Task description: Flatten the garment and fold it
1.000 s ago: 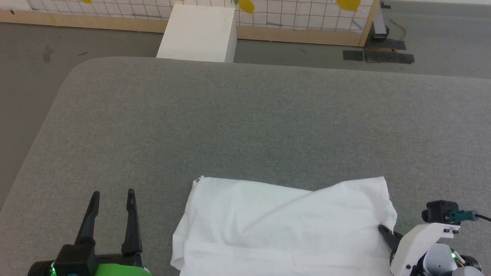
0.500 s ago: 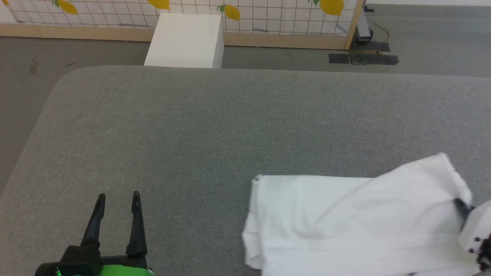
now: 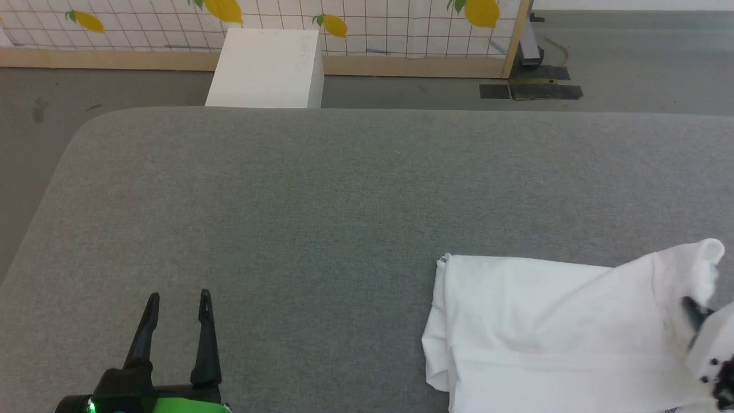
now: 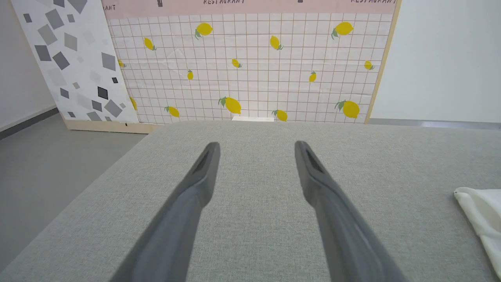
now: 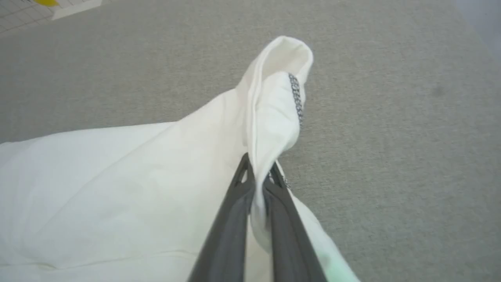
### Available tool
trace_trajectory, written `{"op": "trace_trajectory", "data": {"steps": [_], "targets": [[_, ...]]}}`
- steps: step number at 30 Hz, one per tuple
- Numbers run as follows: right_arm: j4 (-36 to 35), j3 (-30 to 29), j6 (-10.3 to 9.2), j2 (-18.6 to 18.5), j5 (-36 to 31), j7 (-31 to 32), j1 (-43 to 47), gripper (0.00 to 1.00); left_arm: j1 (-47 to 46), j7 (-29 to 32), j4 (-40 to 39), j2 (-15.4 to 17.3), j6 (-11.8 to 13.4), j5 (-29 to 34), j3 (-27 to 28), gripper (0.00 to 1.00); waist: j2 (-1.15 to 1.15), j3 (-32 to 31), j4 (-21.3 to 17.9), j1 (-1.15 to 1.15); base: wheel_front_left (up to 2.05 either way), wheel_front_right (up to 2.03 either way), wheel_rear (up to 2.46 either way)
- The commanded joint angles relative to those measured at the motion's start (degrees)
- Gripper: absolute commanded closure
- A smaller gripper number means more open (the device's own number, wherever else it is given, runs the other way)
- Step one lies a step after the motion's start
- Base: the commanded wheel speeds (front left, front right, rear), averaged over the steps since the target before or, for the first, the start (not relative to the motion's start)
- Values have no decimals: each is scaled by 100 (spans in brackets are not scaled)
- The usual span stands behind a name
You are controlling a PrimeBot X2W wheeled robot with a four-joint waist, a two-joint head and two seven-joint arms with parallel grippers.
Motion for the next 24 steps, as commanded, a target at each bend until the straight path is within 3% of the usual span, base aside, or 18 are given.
{"op": "trace_trajectory", "data": {"steps": [1, 12, 24], "targets": [[-165, 153, -8, 89, 125, 74, 116, 100, 61, -22, 12, -48, -31, 38, 16, 0, 0, -14, -26, 0, 0, 0, 0], [-1498, 1659, -8, 438, 639, 687, 81, 100, 13, -22, 97, -177, -137, 91, 27, 0, 0, -14, -60, 0, 0, 0, 0], [-932, 2714, -8, 490, 377, 991, -569, 100, -101, -22, 262, -301, -318, 115, -36, 0, 0, 29, 347, 0, 0, 0, 0]]}}
